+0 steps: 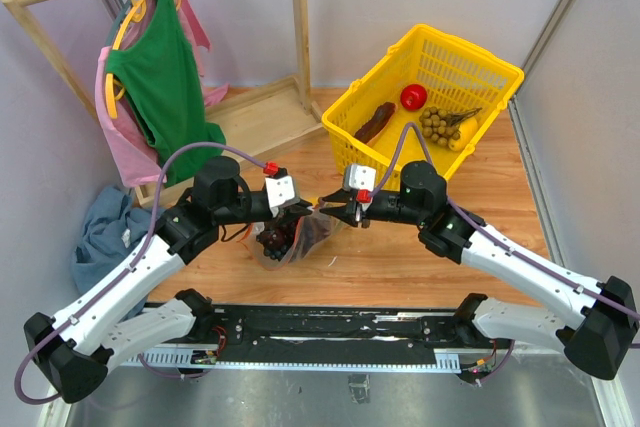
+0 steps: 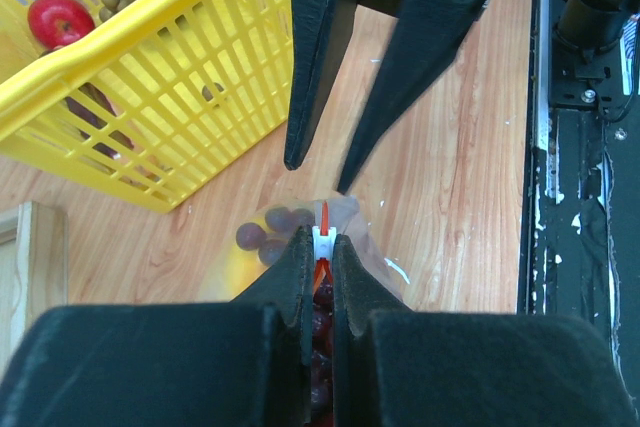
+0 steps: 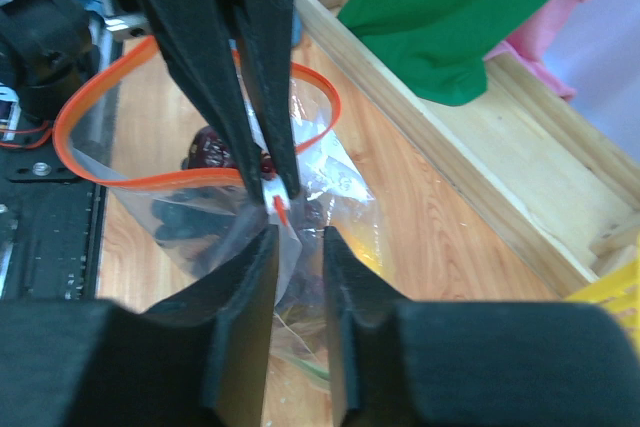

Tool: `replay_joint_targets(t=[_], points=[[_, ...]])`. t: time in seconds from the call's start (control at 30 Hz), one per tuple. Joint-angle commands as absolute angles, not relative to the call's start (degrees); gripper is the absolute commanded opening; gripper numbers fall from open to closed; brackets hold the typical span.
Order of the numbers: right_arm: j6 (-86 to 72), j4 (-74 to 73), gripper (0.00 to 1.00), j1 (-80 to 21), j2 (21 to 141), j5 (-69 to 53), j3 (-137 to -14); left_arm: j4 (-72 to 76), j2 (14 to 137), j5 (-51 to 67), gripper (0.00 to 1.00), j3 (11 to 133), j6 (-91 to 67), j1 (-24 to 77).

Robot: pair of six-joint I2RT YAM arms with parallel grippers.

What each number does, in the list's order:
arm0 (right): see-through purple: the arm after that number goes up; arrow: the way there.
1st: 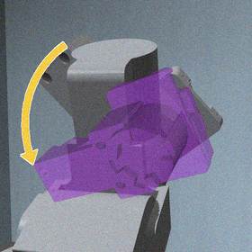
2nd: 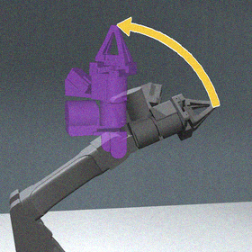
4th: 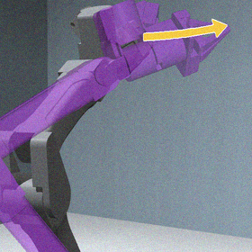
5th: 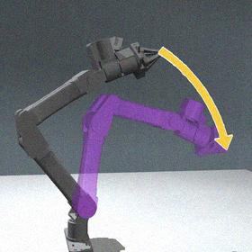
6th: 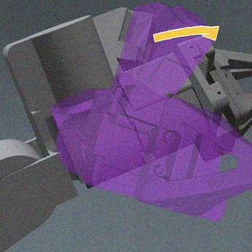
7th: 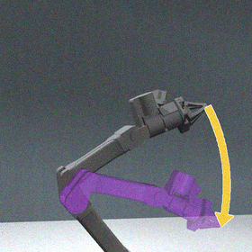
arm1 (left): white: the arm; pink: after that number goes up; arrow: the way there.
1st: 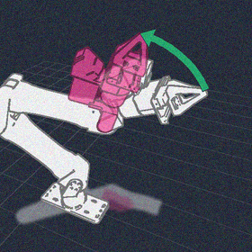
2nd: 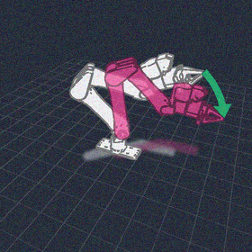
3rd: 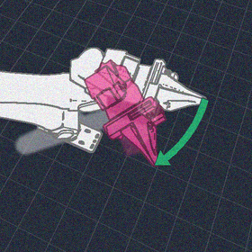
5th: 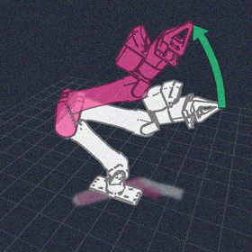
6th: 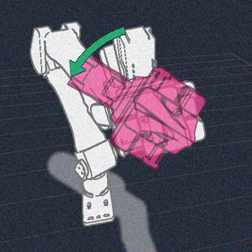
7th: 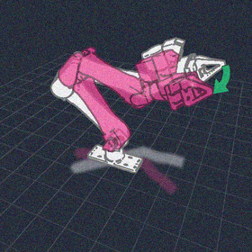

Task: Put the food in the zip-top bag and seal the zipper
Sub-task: Zip the zipper food storage bag at the center of the board.

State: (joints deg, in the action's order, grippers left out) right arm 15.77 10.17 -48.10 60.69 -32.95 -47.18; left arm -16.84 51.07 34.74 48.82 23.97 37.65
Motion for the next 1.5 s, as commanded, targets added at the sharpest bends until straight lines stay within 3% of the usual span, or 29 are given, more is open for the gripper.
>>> replay_joint_targets(t=[0.0, 0.33, 0.5, 1.47], points=[[18.02, 10.88, 0.30, -47.62, 61.16, -37.60, -48.69, -15.83, 50.98, 36.51, 0.00, 49.39, 23.73, 37.88], [19.47, 8.75, 0.23, -47.60, 65.75, -39.72, -52.15, -15.91, 50.84, 37.26, 0.00, 49.32, 24.00, 37.88], [20.21, 6.78, 0.01, -47.60, 66.18, -39.29, -52.96, -16.03, 50.64, 37.27, 0.00, 49.31, 23.99, 37.88], [16.69, 9.81, 0.01, -46.15, 62.47, -28.16, -49.71, -16.01, 50.27, 33.15, 0.00, 49.06, 23.48, 37.80]])
